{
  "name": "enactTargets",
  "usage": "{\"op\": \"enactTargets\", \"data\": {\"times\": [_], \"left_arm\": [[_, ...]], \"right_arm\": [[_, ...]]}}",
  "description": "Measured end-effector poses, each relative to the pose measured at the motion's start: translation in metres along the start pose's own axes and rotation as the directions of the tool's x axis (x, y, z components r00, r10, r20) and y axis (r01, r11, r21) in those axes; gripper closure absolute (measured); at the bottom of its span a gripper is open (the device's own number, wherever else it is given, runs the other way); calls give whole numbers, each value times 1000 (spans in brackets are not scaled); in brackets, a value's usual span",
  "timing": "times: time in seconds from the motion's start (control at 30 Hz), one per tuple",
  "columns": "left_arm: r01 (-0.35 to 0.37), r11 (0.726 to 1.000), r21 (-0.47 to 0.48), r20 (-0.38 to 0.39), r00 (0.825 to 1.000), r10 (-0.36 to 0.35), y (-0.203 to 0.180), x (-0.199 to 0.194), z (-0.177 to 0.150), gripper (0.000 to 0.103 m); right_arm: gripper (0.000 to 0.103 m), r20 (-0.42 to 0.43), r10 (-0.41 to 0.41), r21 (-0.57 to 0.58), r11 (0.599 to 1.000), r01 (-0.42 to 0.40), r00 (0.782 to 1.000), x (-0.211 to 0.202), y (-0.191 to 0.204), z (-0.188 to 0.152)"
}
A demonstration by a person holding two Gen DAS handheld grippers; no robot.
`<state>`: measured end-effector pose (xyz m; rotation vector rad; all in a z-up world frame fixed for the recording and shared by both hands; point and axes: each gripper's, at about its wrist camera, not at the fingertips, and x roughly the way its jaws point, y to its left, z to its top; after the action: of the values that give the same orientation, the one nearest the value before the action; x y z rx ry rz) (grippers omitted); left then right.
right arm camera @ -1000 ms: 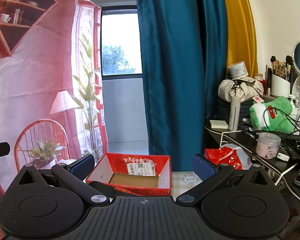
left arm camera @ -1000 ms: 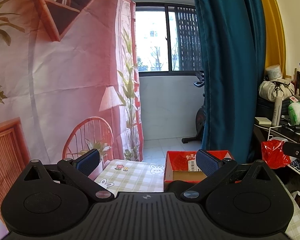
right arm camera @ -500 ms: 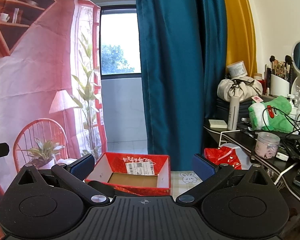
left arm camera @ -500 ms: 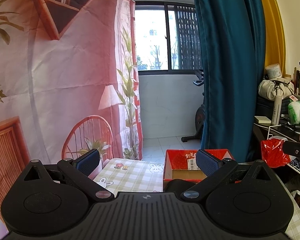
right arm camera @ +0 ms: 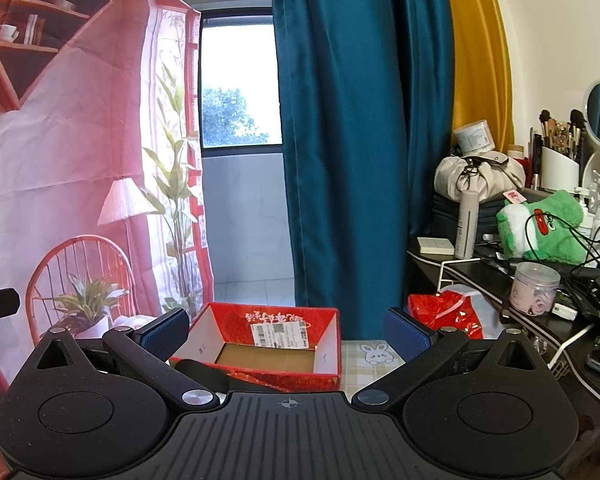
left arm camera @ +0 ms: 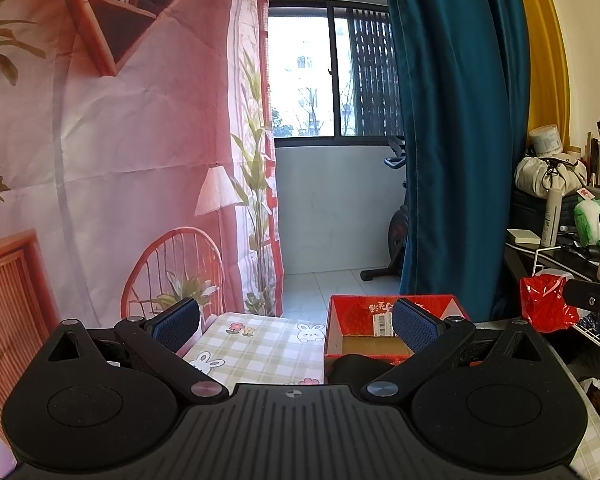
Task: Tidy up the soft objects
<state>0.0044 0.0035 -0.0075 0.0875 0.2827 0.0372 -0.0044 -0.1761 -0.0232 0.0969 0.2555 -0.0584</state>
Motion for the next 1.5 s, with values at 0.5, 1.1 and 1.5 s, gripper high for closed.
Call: {"op": "enactTargets", "data": {"times": [0.5,1.1,1.5], "left_arm": [[1,1000,1,0,1000,-1,-1,1,0,0],[9,1000,-9,-34,999,-9,-1,6,-2,0],[21,1000,-23,-117,993,-23,0,33,-15,0]], "right_arm": [[0,0,1,-1,1000,-1,1000,0,-1,1],[0,-4,3,11,1000,-3,1000,0,-7,-4],[0,-49,14,30,999,-12,999,19,-8,-12]]}}
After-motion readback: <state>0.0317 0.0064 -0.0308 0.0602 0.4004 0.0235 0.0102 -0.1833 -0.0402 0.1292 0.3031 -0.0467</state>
